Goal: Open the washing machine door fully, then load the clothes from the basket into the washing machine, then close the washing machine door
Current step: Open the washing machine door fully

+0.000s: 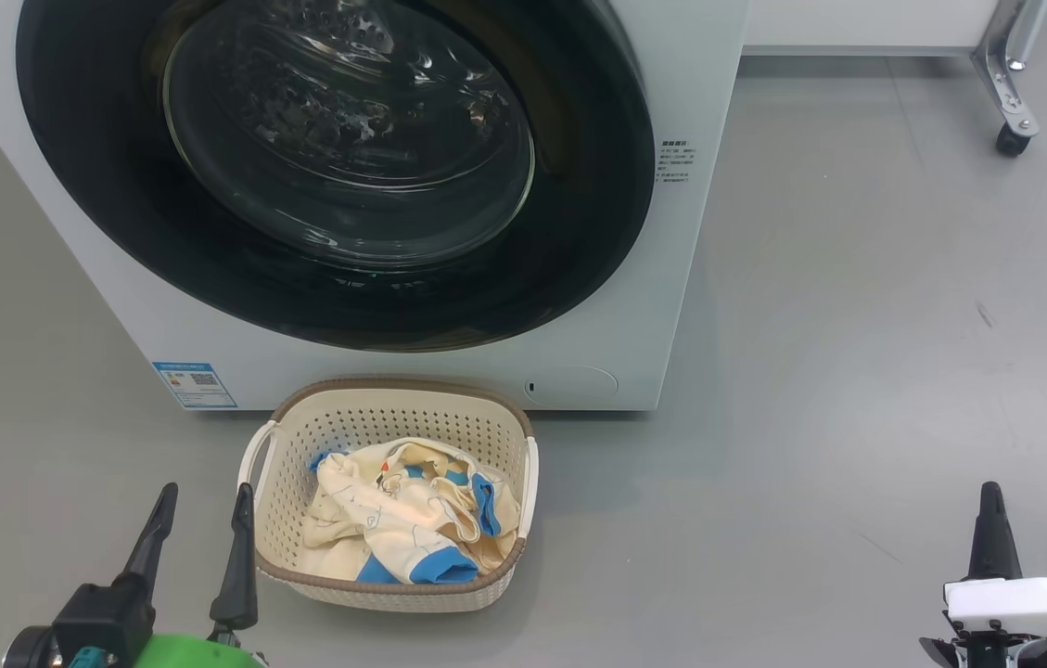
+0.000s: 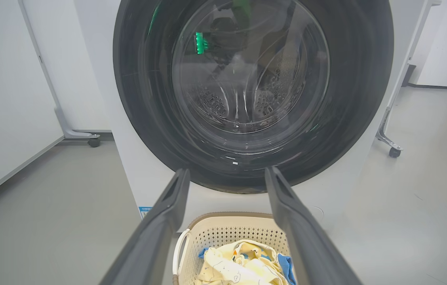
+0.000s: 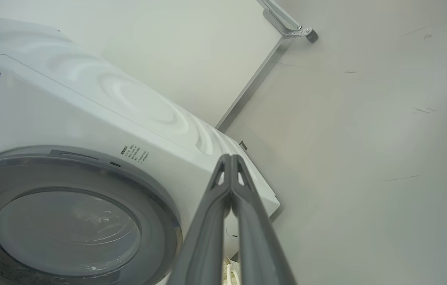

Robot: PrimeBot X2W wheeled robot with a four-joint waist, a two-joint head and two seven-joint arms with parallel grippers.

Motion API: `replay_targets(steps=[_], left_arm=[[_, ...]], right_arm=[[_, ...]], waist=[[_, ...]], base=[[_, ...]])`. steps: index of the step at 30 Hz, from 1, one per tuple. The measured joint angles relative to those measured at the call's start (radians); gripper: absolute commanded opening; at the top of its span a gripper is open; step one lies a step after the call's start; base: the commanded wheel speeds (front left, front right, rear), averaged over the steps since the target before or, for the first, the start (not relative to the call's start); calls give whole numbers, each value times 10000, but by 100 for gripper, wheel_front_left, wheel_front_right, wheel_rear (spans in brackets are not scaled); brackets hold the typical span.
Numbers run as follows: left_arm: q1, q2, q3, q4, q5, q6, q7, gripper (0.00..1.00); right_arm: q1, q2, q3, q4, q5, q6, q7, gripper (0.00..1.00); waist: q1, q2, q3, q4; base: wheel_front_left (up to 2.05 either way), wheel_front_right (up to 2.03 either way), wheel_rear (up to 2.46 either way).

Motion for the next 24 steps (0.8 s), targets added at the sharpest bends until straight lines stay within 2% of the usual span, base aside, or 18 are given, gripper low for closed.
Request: replay_targets(steps=[1,4,9,15,24], left_arm=[[0,0,-27,0,0,0,0,100],[0,0,-46,0,0,0,0,100],[0,0,-117,8,2,0,0,100],[-1,0,-167,-4,13,-2,0,100],[-27,0,-211,-171,31,-2,0,100]], right_arm=[[-9,2,104,42,648,0,0,0],[-15,2,242,105,1482,0,-2,0],[-82,-17,324,157,2497,0,0,0],[-221,-514,303,61,3540,0,311,0],[-851,-989,-477,-583,5457,-2,936,0]], waist=[[0,0,42,34],[1,0,105,84],[0,0,209,180],[0,0,363,289],[1,0,851,409]], base=[[0,0,0],[0,0,0],[0,0,0],[0,0,0],[0,0,0]])
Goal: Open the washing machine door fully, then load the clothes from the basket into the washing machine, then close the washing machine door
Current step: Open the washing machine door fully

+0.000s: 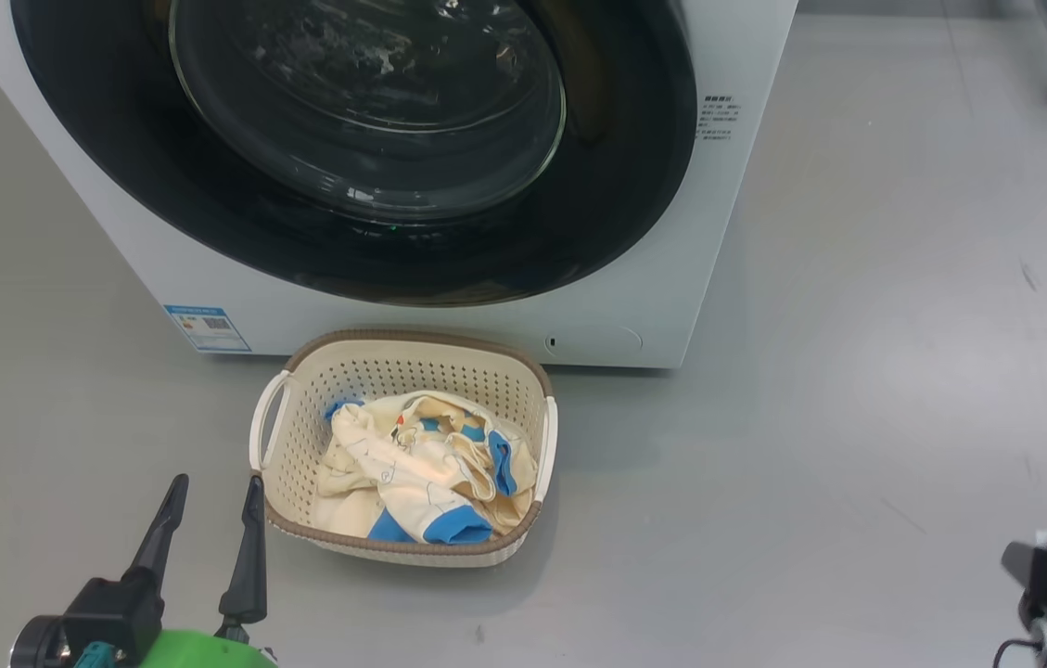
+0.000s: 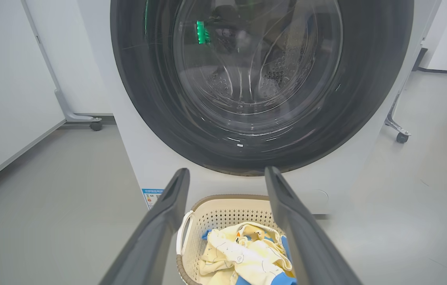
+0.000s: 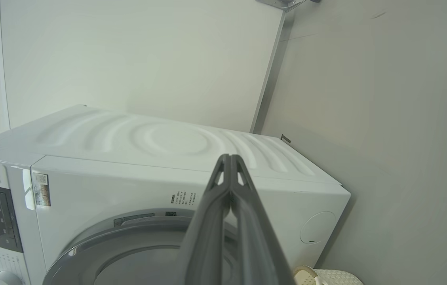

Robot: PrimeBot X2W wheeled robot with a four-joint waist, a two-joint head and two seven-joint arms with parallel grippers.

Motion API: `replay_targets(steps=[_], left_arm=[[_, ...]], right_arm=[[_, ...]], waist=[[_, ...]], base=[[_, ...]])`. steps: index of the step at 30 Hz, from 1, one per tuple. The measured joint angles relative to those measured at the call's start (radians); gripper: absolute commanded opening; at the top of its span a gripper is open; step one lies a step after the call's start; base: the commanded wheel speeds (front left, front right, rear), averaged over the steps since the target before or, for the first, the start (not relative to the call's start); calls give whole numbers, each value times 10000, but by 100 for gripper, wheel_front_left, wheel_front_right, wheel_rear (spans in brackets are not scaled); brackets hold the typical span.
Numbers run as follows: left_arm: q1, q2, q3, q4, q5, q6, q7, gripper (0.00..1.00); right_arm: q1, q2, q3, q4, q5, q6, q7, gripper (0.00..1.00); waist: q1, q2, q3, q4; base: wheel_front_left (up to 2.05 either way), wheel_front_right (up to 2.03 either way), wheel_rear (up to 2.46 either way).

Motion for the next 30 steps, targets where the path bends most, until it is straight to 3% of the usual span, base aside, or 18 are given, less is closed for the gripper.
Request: replay_targets(steps=[11,20,30], left_arm=[[-282,-2,-370,-244,33,0,0,100],[-762,0,-669,-575,33,-2,0,100],[-1171,2,-642,-825,-2,-2,0,100]], right_arm=[[-918,-999,-587,-353,1476,-2,1544,0],[-1920,-1852,-1047,-376,1996,-6,2587,0],[-3597,-2525,-777,-497,2121,-6,3747,0]], waist=[[0,0,849,188],[0,0,1678,513],[1,0,2660,849]], base=[[0,0,0],[0,0,0],[0,0,0]])
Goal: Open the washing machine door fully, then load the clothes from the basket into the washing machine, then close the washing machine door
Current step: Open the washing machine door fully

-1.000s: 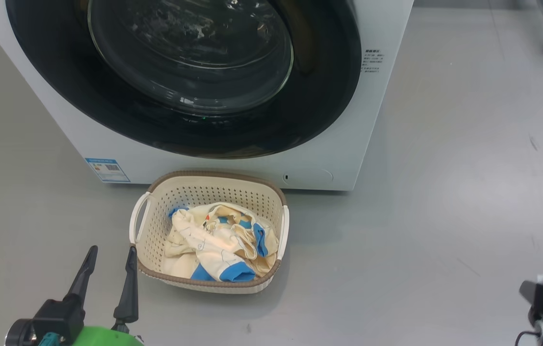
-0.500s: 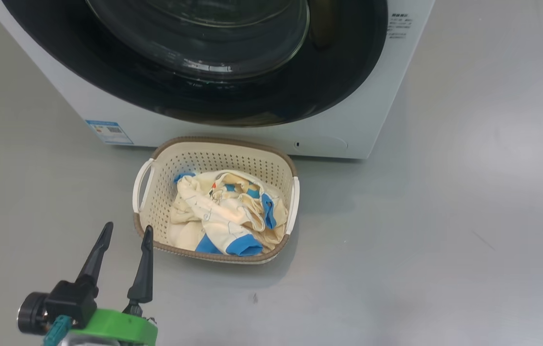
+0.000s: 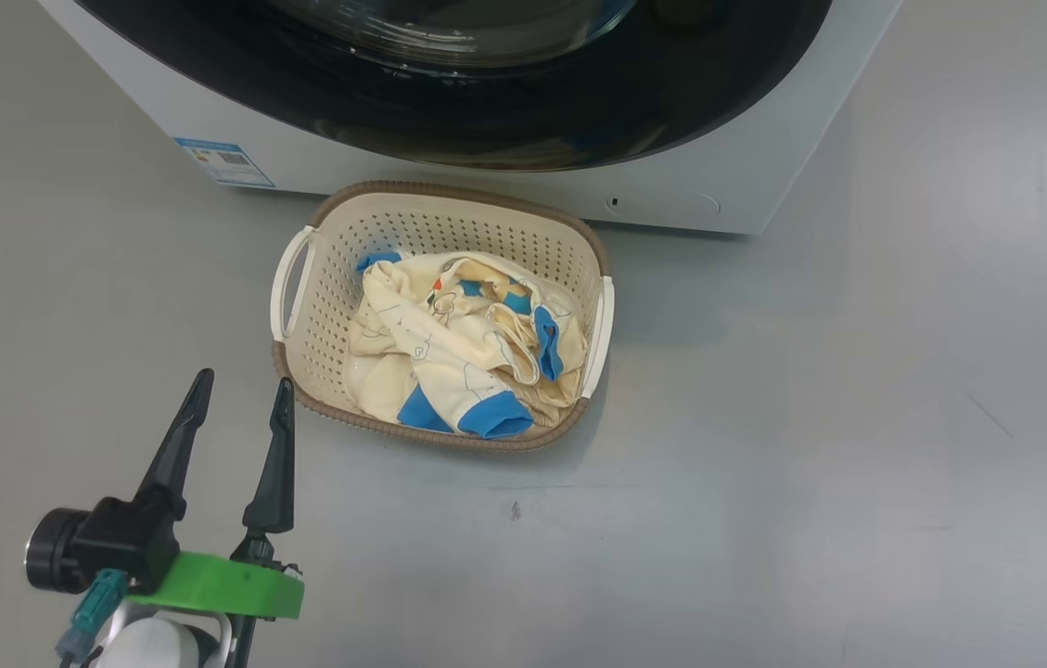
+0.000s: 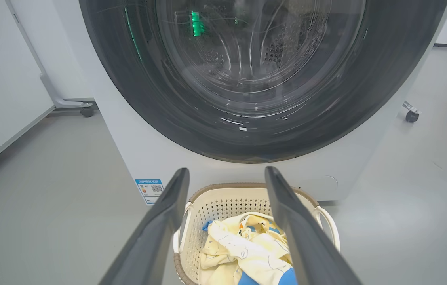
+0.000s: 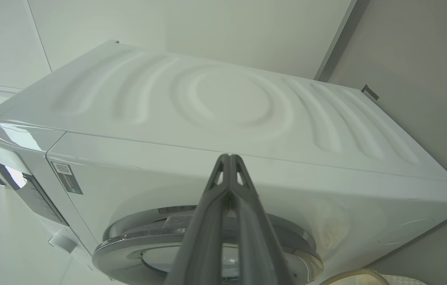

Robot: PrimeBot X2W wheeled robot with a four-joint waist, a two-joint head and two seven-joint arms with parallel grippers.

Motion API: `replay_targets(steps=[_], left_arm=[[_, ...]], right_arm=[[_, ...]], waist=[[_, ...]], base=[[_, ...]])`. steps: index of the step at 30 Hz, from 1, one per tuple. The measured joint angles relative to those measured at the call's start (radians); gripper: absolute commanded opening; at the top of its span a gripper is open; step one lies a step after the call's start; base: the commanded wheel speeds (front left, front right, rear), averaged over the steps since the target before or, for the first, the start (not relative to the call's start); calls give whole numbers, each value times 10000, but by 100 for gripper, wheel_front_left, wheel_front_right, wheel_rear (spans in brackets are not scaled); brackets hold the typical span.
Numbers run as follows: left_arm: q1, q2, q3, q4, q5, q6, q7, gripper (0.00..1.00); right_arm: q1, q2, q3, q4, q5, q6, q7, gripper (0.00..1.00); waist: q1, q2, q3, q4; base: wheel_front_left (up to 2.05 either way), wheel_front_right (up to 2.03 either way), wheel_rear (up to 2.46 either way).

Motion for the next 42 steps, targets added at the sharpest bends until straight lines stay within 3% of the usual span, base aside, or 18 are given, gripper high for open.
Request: replay_targets(steps=[24,42], left_arm=[[-330,-40,-174,92,-278,0,0,100],[-369,-67,-157,207,-376,0,0,100]], right_arm=[[-2514,-589,1409,326,-395,0,1841,0],[-3936,-502,2092,658,-736,0,2464,0]], waist=[[0,0,1013,853],[0,0,1289,1524]], base=[[0,0,0],[0,0,0]])
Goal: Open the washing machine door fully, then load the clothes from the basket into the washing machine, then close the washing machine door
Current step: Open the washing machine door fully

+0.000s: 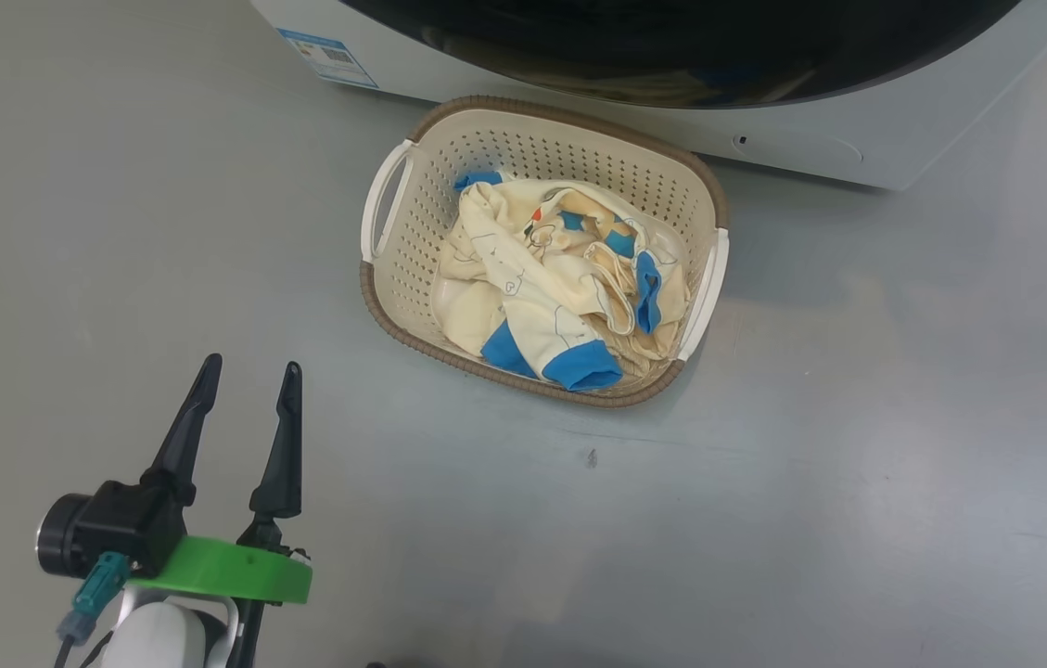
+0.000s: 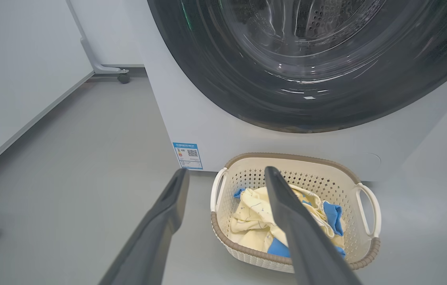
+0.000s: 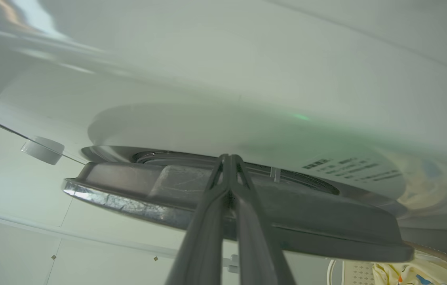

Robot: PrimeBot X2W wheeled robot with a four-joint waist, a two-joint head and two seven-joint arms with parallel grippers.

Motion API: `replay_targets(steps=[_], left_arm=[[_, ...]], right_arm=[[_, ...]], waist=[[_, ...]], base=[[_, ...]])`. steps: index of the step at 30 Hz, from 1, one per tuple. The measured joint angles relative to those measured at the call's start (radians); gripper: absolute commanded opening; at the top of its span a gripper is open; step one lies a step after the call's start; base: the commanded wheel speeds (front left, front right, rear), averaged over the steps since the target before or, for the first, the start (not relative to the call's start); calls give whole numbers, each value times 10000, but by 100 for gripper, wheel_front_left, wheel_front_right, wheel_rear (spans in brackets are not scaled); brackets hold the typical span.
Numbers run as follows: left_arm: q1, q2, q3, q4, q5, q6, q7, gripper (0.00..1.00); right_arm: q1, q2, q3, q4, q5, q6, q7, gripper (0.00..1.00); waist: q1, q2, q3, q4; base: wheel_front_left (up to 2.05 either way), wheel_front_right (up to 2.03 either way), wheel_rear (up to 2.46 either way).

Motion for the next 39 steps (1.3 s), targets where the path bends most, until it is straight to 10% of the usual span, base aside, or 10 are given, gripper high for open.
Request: replay_targets(steps=[39], left_arm=[[3,-23,150,136,-238,0,0,100]], right_arm=[[-947,504,466,453,10,-2,909,0]], waist=[[-1,0,127,83]], base=[[0,0,0]])
